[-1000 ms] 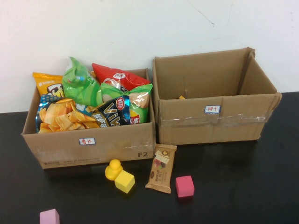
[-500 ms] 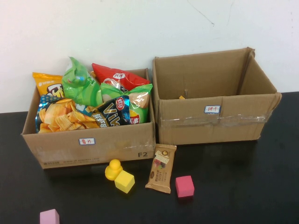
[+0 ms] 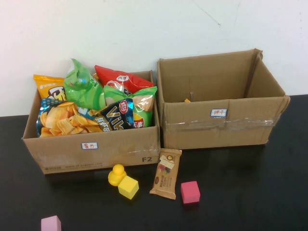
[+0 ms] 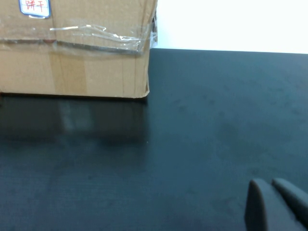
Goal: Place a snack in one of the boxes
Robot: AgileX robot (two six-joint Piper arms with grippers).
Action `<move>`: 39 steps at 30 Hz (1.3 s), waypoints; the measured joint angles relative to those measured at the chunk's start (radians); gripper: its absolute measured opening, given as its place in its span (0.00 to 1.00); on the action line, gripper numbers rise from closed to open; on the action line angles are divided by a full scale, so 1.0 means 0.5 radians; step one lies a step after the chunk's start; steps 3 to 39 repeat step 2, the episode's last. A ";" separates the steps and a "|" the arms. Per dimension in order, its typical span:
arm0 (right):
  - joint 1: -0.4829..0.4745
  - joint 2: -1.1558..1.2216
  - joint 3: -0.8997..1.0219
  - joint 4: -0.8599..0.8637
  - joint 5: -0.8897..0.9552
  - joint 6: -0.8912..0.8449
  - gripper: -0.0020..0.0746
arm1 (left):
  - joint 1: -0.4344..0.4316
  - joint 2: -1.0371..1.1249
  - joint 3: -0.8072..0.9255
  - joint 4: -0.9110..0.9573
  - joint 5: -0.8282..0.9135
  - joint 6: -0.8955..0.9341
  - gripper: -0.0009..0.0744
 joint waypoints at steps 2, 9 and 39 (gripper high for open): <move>0.000 0.000 0.000 0.000 0.000 0.000 0.03 | 0.000 0.000 0.000 0.000 0.000 0.000 0.01; 0.000 0.000 0.000 0.000 0.000 0.000 0.03 | 0.000 0.000 0.000 0.000 0.000 0.000 0.01; 0.000 0.000 0.000 0.000 0.000 0.000 0.03 | 0.000 0.000 0.000 0.000 0.000 0.000 0.01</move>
